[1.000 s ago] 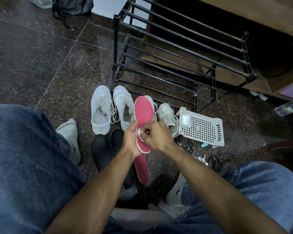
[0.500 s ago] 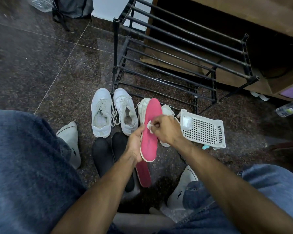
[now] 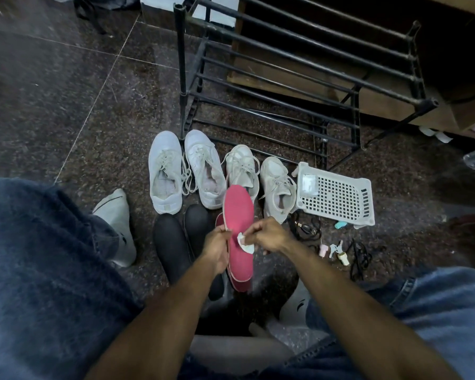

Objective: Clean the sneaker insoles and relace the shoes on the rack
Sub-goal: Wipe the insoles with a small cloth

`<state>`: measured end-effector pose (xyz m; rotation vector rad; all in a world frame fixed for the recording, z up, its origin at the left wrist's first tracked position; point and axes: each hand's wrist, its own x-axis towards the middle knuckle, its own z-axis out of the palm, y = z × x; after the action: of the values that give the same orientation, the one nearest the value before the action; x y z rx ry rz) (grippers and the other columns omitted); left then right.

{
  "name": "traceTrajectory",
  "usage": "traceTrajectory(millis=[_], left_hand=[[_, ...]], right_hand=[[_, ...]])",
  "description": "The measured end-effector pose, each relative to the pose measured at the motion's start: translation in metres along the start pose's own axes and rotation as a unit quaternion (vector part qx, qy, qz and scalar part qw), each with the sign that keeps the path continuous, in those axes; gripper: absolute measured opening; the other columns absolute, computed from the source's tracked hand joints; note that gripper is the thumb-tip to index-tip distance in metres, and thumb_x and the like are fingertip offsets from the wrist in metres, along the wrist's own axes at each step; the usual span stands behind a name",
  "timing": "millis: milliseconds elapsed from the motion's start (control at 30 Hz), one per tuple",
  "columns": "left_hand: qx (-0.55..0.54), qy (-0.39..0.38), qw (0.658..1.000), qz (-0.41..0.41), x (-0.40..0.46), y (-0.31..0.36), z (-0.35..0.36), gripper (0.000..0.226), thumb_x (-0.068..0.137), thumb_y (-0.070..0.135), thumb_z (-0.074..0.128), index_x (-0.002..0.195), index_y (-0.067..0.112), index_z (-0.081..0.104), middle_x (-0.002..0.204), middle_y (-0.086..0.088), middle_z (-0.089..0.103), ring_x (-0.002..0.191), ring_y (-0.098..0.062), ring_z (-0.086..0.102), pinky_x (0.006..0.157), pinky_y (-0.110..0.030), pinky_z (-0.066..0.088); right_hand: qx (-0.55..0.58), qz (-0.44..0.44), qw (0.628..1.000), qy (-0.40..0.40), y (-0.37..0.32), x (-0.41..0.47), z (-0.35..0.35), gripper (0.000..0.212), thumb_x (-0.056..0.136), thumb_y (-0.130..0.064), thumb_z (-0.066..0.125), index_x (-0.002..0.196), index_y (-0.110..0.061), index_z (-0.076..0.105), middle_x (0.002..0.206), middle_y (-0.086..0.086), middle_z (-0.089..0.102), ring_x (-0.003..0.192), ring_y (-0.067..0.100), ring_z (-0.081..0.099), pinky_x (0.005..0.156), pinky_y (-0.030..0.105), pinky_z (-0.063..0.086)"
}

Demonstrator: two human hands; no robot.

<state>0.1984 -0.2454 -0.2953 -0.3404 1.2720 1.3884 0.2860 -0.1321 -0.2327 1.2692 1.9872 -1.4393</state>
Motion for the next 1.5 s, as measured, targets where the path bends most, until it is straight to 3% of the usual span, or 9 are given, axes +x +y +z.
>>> traceTrajectory(millis=[233,367,467,633,733,967,1200,1367,1500], left_hand=[[0.147,-0.009,0.987,-0.059,0.011,-0.018,-0.006,0.022,0.091,-0.005,0.050,0.093,0.015,0.060,0.084,-0.006,0.067,0.071,-0.016,0.063,0.068,-0.027,0.051],[0.319,0.030,0.947,-0.001,0.035,-0.038,-0.014,0.025,0.087,-0.003,0.056,0.103,0.014,0.064,0.093,-0.007,0.067,0.078,-0.018,0.068,0.064,-0.024,0.053],[0.556,-0.005,0.828,0.065,0.053,-0.048,-0.033,0.042,0.082,0.007,0.055,0.123,0.013,0.062,0.123,-0.006,0.061,0.115,-0.028,0.059,0.097,-0.034,0.048],[0.799,-0.096,0.579,0.132,0.052,-0.042,-0.049,0.057,0.089,0.028,0.049,0.144,0.028,0.038,0.152,0.003,0.029,0.145,-0.021,0.018,0.114,-0.045,0.024],[0.840,-0.123,0.516,0.118,0.051,-0.044,-0.053,0.059,0.092,0.032,0.047,0.148,0.030,0.030,0.158,0.004,0.016,0.148,-0.020,0.004,0.117,-0.049,0.012],[0.844,-0.125,0.512,0.102,0.050,-0.051,-0.048,0.061,0.091,0.031,0.048,0.149,0.028,0.028,0.159,0.001,0.014,0.148,-0.022,0.005,0.117,-0.046,0.013],[0.830,-0.109,0.535,0.116,0.047,-0.044,-0.043,0.060,0.089,0.028,0.050,0.147,0.026,0.033,0.153,0.002,0.026,0.144,-0.019,0.019,0.112,-0.040,0.024],[0.786,-0.076,0.591,0.167,0.049,-0.021,-0.018,0.058,0.087,0.024,0.053,0.144,0.026,0.041,0.145,0.003,0.037,0.136,-0.020,0.033,0.108,-0.036,0.033],[0.780,-0.073,0.567,0.255,0.061,0.015,0.013,0.057,0.089,0.022,0.052,0.145,0.023,0.040,0.150,0.001,0.032,0.140,-0.022,0.029,0.111,-0.038,0.030]], right_hand=[[0.010,0.089,0.996,0.013,0.044,0.034,0.010,0.015,0.078,-0.007,0.076,0.067,-0.016,0.072,0.053,0.007,0.063,0.045,0.016,0.048,0.041,0.024,0.037],[-0.088,0.104,0.991,0.016,0.072,0.050,-0.004,0.015,0.082,-0.012,0.070,0.090,0.000,0.074,0.085,0.015,0.071,0.070,0.021,0.059,0.063,0.034,0.049],[-0.119,0.135,0.984,0.022,0.090,0.061,-0.014,0.022,0.083,-0.020,0.066,0.098,-0.004,0.071,0.091,0.011,0.067,0.082,0.019,0.059,0.070,0.025,0.045],[-0.183,0.126,0.975,0.005,0.101,0.084,-0.009,0.026,0.087,-0.024,0.062,0.100,-0.003,0.072,0.102,0.011,0.071,0.094,0.026,0.067,0.074,0.026,0.049],[-0.152,0.143,0.978,0.005,0.104,0.094,-0.001,0.031,0.088,-0.022,0.061,0.112,-0.003,0.066,0.112,0.016,0.066,0.106,0.033,0.061,0.080,0.028,0.046],[-0.158,0.111,0.981,-0.023,0.121,0.112,0.017,0.018,0.077,-0.014,0.070,0.083,0.002,0.074,0.087,0.017,0.073,0.084,0.029,0.069,0.077,0.040,0.057],[-0.089,0.077,0.992,0.043,0.109,0.096,0.006,0.008,0.080,-0.010,0.070,0.077,-0.003,0.073,0.080,0.008,0.072,0.071,0.015,0.063,0.054,0.013,0.045],[-0.023,0.047,0.994,0.093,0.101,0.082,-0.041,0.028,0.076,-0.008,0.075,0.060,-0.028,0.063,0.063,-0.014,0.061,0.058,0.000,0.056,0.061,0.019,0.042],[0.060,0.052,0.977,0.200,0.098,0.081,-0.097,0.018,0.078,-0.007,0.076,0.068,-0.018,0.066,0.069,-0.007,0.063,0.058,0.001,0.055,0.053,0.009,0.043]])
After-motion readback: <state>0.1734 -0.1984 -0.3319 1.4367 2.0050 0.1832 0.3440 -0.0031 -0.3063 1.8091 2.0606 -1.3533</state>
